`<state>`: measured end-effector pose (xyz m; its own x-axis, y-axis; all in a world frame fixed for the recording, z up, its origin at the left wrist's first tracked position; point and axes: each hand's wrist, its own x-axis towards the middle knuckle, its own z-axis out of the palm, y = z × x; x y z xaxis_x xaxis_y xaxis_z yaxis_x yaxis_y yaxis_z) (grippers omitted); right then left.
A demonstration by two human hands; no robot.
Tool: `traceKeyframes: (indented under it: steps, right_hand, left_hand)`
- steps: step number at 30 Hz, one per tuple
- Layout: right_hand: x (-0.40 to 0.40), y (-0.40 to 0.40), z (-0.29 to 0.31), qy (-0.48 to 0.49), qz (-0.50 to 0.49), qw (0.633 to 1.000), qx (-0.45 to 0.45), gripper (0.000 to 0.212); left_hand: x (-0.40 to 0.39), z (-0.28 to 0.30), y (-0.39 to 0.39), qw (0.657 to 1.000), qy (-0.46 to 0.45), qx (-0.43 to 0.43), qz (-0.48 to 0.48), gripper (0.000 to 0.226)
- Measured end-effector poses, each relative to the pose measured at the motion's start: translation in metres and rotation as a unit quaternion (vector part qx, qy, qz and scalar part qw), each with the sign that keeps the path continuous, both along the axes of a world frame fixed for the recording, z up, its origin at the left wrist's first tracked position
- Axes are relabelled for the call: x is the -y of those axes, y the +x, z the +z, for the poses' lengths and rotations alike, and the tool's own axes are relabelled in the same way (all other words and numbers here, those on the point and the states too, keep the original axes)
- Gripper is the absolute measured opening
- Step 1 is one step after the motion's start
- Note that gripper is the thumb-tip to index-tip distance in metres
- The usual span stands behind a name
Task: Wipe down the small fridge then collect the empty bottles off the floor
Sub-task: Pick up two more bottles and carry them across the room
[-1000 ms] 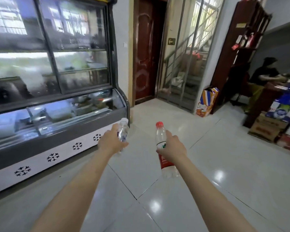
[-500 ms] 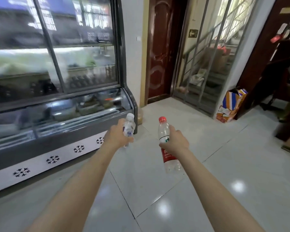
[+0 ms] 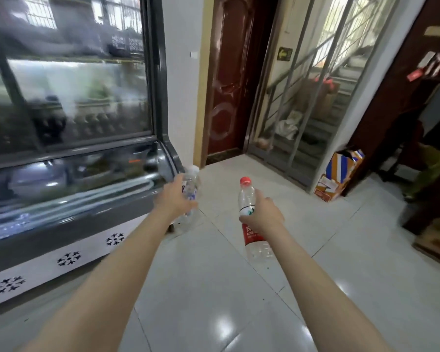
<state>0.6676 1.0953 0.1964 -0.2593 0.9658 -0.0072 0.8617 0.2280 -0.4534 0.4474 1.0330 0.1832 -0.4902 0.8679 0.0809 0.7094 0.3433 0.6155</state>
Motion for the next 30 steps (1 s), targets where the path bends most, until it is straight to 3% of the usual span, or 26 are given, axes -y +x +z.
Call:
traceKeyframes:
  steps: [13,22,30]
  right_hand:
    - [-0.243,-0.025,-0.028,-0.027,0.000,1.000,-0.010,0.074]
    - [-0.445,-0.061,-0.032,-0.029,0.073,0.997,0.004,0.074]
    - [-0.567,-0.143,-0.041,-0.044,0.153,0.987,0.015,0.078]
  left_hand:
    - [-0.240,-0.025,-0.015,0.999,-0.019,-0.027,-0.034,0.077]
    - [-0.406,-0.024,-0.044,0.999,-0.022,0.000,0.032,0.076]
    - [-0.507,-0.042,-0.111,0.992,-0.061,-0.012,0.105,0.081]
